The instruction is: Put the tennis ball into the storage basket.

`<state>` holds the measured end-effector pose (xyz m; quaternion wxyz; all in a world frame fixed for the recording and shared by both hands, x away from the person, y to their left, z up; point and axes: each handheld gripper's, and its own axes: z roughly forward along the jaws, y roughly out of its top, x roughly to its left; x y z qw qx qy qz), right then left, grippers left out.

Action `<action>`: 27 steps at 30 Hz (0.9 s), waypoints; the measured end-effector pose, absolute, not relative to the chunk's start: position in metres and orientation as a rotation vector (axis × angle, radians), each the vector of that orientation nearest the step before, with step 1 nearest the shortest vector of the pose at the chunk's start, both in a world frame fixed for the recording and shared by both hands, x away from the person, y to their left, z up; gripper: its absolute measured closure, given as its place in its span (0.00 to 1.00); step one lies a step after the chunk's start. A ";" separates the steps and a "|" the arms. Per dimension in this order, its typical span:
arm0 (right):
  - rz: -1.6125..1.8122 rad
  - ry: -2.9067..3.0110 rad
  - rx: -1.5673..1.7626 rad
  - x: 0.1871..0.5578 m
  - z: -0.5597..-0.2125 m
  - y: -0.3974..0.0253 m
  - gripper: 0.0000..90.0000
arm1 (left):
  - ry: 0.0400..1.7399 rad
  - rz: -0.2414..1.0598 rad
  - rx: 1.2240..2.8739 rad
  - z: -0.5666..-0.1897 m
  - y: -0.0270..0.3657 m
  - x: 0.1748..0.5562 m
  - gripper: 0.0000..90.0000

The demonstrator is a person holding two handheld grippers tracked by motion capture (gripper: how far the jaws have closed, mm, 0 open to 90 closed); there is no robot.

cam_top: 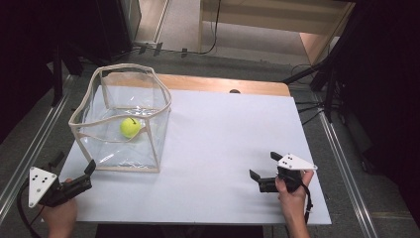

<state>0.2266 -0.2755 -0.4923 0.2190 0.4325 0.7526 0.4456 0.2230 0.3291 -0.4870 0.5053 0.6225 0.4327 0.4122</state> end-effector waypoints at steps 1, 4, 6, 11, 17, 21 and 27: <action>1.232 2.079 1.195 0.225 -0.492 -0.278 0.00 | 1.045 0.995 1.502 -0.487 0.329 0.223 0.08; 1.238 2.056 1.208 0.221 -0.493 -0.285 0.00 | 1.044 0.994 1.503 -0.487 0.329 0.223 0.08; 1.236 2.045 1.208 0.219 -0.494 -0.288 0.00 | 1.043 0.994 1.502 -0.487 0.329 0.223 0.08; 1.238 2.026 1.231 0.213 -0.496 -0.298 0.00 | 1.045 0.993 1.498 -0.487 0.329 0.223 0.08; 1.245 1.986 1.246 0.208 -0.497 -0.313 0.00 | 1.044 0.995 1.502 -0.487 0.329 0.222 0.08; 1.252 1.952 1.268 0.205 -0.498 -0.323 0.00 | 1.044 0.994 1.502 -0.487 0.329 0.222 0.08; 1.259 1.930 1.297 0.201 -0.500 -0.334 0.00 | 1.044 0.993 1.499 -0.487 0.329 0.223 0.08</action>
